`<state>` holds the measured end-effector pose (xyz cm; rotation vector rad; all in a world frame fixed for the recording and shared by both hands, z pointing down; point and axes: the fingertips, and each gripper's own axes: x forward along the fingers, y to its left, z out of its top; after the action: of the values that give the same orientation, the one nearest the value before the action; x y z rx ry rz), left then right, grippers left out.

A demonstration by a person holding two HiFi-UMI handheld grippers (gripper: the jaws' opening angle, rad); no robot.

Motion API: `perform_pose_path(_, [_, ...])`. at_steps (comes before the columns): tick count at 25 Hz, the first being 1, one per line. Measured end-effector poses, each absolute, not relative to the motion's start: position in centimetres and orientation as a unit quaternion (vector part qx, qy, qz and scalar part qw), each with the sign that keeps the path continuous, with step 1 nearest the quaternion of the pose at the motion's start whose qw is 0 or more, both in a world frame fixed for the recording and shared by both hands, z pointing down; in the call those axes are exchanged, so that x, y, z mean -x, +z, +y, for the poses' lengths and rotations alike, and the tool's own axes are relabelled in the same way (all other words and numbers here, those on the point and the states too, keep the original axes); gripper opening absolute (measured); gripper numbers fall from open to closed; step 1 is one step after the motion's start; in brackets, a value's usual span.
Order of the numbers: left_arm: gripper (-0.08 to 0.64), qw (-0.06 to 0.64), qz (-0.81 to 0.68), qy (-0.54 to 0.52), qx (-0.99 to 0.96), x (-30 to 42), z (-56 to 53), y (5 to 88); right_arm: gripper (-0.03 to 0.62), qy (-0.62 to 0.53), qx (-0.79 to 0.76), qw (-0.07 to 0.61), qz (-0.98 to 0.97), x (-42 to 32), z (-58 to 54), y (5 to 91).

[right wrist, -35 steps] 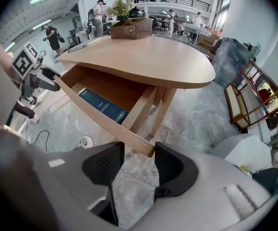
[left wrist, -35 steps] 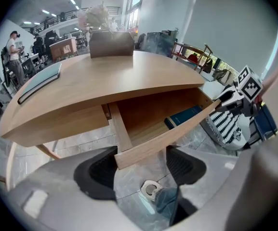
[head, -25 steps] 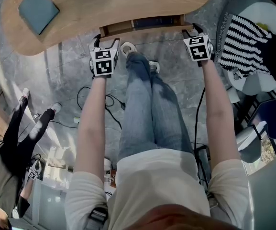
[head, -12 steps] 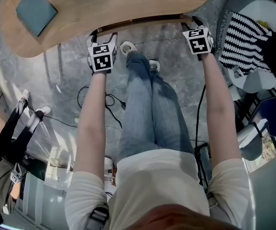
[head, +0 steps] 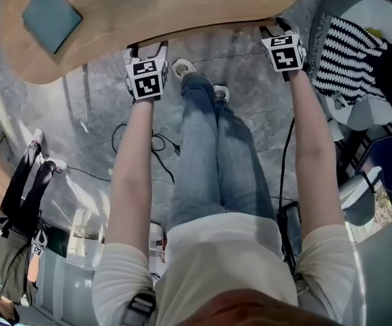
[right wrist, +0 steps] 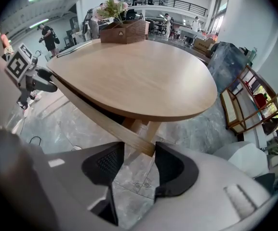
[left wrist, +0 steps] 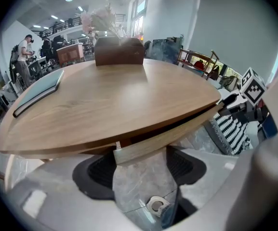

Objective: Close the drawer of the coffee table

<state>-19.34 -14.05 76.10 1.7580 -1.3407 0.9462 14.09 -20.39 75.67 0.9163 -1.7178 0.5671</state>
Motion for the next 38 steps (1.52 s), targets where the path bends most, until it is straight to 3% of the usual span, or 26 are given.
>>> perform_pose_path(26, [0.322, 0.426, -0.560, 0.283, -0.652, 19.7, -15.9, 75.4, 0.201, 0.212, -0.445, 0.520, -0.698, -13.8, -22.7, 75.1])
perform_pose_path(35, [0.320, 0.430, -0.586, 0.227, -0.648, 19.2, -14.6, 73.3, 0.182, 0.224, -0.479, 0.475, -0.703, -13.6, -22.2, 73.2])
perform_pose_path(38, [0.221, 0.421, -0.596, 0.222, -0.647, 19.1, -13.8, 72.6, 0.153, 0.231, -0.484, 0.459, -0.709, -13.1, -21.5, 72.6])
